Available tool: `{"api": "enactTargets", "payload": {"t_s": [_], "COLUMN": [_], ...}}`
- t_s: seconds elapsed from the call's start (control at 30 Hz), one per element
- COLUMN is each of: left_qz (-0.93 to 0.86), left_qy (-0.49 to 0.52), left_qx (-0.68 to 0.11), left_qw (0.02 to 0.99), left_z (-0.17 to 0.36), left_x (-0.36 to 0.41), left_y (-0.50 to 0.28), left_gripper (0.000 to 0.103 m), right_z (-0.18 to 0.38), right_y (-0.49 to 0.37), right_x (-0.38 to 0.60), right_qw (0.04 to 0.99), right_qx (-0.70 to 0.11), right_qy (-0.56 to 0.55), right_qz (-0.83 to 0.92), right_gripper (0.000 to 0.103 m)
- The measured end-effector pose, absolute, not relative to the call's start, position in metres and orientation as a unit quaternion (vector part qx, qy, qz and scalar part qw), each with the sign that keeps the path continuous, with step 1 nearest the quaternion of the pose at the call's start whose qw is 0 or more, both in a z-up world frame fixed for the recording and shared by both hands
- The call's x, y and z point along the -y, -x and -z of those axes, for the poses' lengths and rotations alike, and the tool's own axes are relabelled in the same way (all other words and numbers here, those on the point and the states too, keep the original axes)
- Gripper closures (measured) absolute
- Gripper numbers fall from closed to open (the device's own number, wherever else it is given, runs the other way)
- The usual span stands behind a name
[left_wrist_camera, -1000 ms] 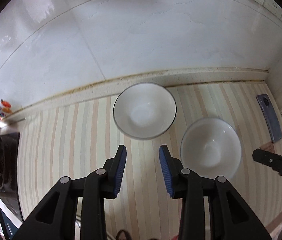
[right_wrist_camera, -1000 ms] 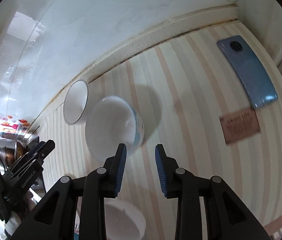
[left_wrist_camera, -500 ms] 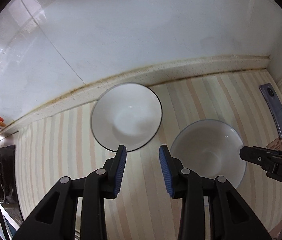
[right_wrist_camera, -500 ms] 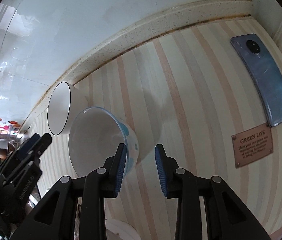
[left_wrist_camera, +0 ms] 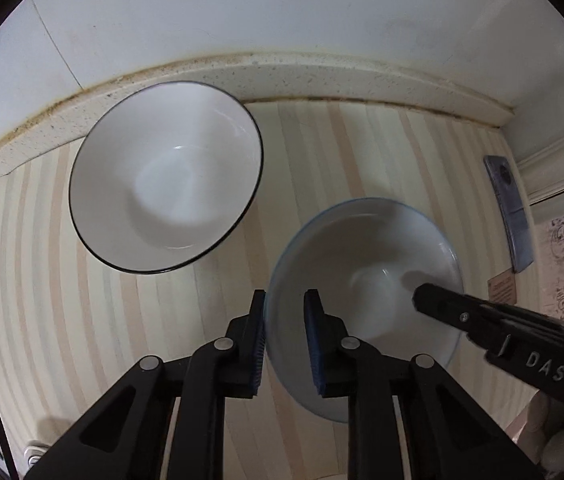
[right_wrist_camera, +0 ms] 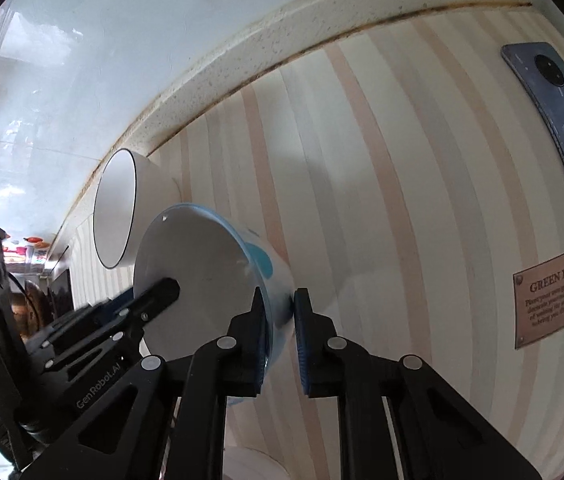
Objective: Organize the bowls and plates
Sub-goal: 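Grasp the rim of the blue-dotted bowl with both grippers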
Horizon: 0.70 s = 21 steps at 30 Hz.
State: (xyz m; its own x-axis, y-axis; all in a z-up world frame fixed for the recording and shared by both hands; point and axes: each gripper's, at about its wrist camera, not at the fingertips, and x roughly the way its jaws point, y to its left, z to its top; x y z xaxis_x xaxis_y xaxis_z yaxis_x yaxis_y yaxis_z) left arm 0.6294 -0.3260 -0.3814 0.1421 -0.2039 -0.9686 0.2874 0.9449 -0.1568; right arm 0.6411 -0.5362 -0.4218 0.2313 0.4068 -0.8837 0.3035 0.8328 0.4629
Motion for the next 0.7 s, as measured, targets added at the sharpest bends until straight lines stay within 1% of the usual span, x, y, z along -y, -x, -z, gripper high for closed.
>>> {"api": "enactTargets", "payload": {"t_s": [0.13, 0.37, 0.5, 0.7], "left_qz": [0.16, 0.166, 0.173, 0.19], "left_qy": [-0.027, -0.04, -0.037, -0.034], "left_qx": [-0.633, -0.61, -0.605, -0.606], "left_qw": [0.757, 0.774, 0.777, 0.772], "left_z": [0.376, 0.34, 0.322, 0.297], "left_x": [0.326, 0.321, 0.313, 0.301], "left_y": [-0.624, -0.601, -0.586, -0.54], "left_gripper": [0.087, 0.087, 0.087, 0.087], "right_z": [0.419, 0.407, 0.388, 0.352], "right_y": [-0.641, -0.628, -0.612, -0.572], "right_x": [0.527, 0.515, 0.509, 0.503], "right_qw": [0.737, 0.738, 0.743, 0.75], "right_qx": [-0.619, -0.619, -0.611, -0.602], "right_qy": [-0.269, -0.267, -0.269, -0.27], "right_qz": [-0.033, -0.042, -0.047, -0.054], "right_gripper": [0.089, 0.089, 0.089, 0.09]}}
